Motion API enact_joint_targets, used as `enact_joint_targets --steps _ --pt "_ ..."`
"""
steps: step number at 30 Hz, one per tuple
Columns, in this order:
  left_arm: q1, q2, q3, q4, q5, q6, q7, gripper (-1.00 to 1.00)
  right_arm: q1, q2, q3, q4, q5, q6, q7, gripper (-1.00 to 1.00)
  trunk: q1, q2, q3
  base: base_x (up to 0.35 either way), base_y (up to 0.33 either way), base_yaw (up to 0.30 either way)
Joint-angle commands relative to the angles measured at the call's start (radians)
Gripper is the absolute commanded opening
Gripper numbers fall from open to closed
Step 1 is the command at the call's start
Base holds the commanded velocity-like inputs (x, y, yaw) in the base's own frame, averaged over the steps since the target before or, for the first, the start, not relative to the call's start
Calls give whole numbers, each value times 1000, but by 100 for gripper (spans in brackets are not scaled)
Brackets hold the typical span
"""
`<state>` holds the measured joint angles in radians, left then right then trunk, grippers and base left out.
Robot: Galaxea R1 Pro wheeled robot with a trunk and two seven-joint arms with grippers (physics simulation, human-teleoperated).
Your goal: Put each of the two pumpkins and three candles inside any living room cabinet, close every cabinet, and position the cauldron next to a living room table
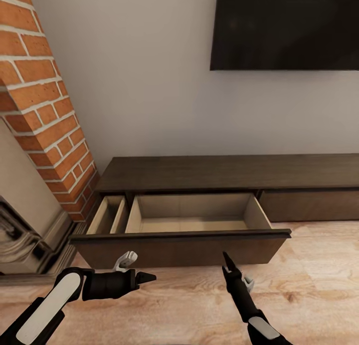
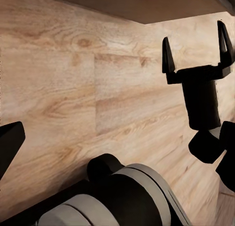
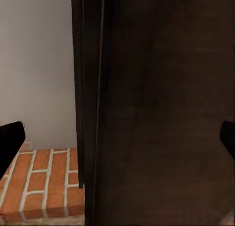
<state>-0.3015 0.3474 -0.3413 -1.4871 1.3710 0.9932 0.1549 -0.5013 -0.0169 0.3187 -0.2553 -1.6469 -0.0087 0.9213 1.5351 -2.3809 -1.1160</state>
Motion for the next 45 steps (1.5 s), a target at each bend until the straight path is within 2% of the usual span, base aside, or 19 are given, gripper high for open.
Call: enact_joint_targets --steps 1,4,8,14,39,45 --pt "-1 2 -2 -1 10 1 11 100 1 -3 11 16 25 42 3 100 -4 7 2 0 0 0" --pt "-1 6 -3 -1 9 1 13 100 3 -3 13 100 97 140 4 100 -16 28 12 0 0 0" --pt "-1 2 -5 0 8 1 20 100 4 -3 14 190 126 209 -2 100 -31 56 24 0 0 0" --pt "-1 3 -7 1 6 1 23 100 4 -4 14 238 132 225 -1 100 -54 98 43 0 0 0" --pt "-1 8 -5 2 9 2 23 100 9 -5 15 278 134 225 -17 100 -150 273 121 -41 0 0" --pt "-1 6 -6 2 10 2 23 100 9 -6 15 279 134 214 -3 100 -173 315 140 0 0 0"
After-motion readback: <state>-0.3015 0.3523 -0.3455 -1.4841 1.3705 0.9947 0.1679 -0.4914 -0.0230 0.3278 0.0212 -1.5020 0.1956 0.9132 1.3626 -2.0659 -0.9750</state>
